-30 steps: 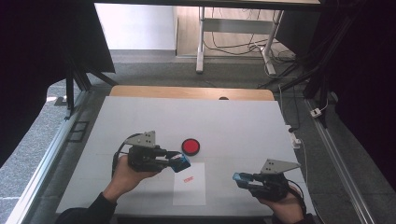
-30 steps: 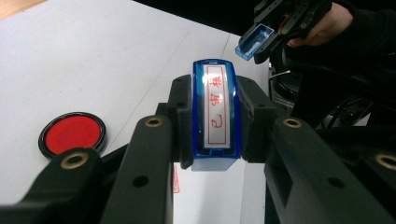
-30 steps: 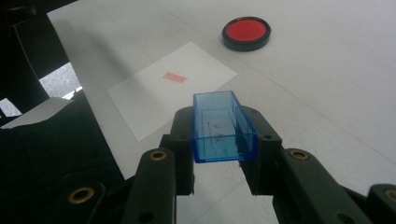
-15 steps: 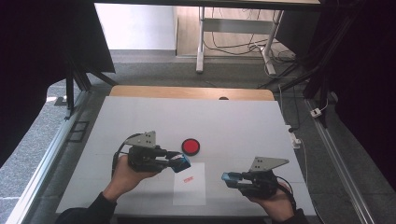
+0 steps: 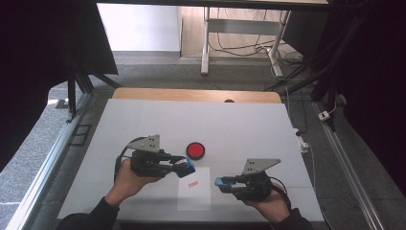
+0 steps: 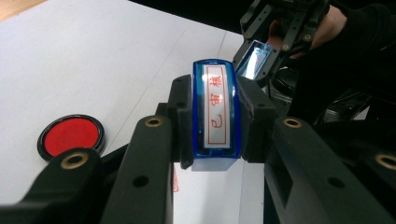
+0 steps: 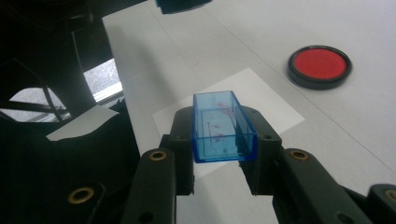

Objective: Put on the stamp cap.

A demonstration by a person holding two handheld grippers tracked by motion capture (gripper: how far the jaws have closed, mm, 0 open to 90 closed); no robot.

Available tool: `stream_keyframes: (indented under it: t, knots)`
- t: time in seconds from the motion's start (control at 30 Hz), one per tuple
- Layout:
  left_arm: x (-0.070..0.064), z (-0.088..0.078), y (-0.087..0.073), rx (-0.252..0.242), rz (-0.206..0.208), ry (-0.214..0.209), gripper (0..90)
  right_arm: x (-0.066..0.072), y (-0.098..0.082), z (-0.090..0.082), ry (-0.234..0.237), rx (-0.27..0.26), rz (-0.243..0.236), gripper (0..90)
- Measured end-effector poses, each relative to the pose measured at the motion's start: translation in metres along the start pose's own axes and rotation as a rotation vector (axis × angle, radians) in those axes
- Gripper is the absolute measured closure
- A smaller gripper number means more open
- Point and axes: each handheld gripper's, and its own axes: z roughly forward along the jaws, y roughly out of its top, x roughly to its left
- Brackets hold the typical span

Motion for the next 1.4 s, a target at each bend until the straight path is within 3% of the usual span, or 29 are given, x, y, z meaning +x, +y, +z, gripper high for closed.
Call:
stream_keyframes:
  t: [0.6,1.4]
  knots:
    - [0.0,-0.002,0.001,0.009,0.036,-0.018,70.4,-0.006,0.017,0.031,0.088,-0.016,-0.049,68.1]
    - [-0.003,0.0,0.001,-0.028,0.152,-0.119,70.5,0.0,0.033,0.065,0.207,-0.028,-0.127,68.2]
